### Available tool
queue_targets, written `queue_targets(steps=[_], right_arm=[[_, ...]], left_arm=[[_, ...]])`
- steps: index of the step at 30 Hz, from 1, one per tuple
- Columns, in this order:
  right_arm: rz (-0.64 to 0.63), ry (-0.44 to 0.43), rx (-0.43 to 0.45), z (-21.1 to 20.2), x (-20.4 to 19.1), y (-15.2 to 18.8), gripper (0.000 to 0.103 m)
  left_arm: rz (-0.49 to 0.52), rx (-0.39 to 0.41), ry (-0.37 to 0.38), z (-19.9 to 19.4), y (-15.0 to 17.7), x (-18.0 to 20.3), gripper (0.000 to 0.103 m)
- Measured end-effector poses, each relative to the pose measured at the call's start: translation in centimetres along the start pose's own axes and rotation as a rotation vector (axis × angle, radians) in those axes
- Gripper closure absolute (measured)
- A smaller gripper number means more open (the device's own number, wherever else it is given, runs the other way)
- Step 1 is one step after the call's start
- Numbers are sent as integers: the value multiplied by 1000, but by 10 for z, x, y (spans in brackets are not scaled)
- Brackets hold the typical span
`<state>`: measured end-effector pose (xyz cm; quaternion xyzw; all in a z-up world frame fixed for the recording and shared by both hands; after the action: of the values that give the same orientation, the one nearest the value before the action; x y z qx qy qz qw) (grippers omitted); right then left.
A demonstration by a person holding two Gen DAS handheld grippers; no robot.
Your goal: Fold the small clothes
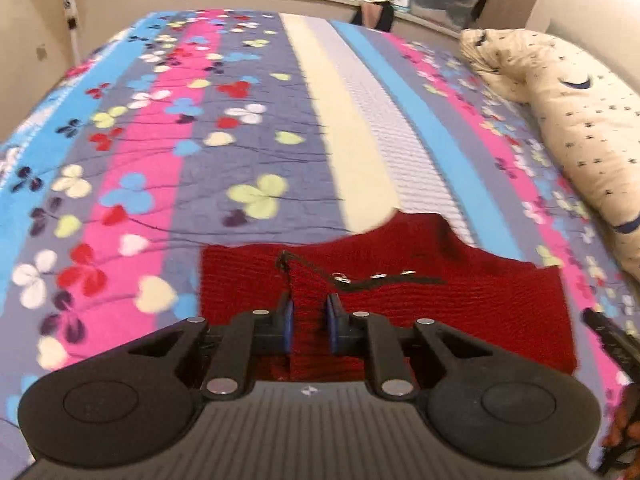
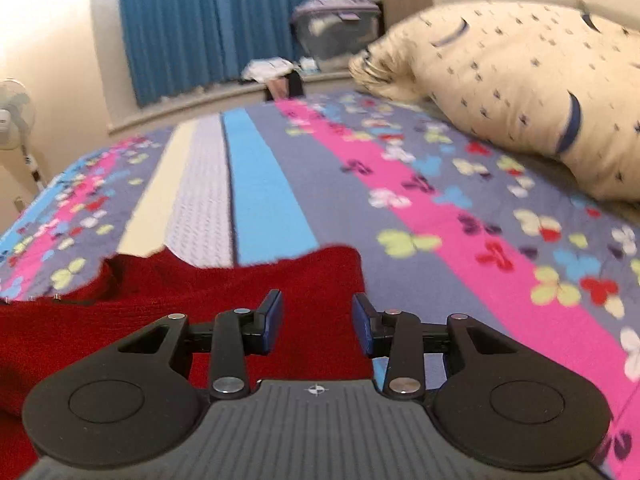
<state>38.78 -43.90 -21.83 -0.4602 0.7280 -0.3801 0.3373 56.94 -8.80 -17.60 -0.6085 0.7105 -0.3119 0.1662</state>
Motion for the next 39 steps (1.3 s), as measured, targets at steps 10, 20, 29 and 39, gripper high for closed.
queue_targets(steps=[10, 20, 29, 39], right_arm=[[-190, 3, -130, 33, -6, 40, 75], [-10, -91, -217, -160, -4, 69, 31], [-122, -157, -293, -327, -56, 112, 24], [-131, -180, -211, -442, -66, 135, 21]], left_arm=[[122, -8, -250, 38, 48, -34, 8], [68, -134, -236, -100, 170, -52, 0], [91, -226, -232, -254, 266, -18, 0], [110, -99, -193, -374, 329, 15, 0]])
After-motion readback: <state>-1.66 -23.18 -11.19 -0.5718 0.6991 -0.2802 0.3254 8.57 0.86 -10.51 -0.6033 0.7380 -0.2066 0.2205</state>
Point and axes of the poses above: each gripper's, at about its wrist camera, not at the fingertips, and z roughly the way its jaws point, x to its right, y to its underside, the point moved 5 cm from there along z, roughly the way its jaws point, and after that the axes turned 4 degrees about x, right-handed, at the moved point
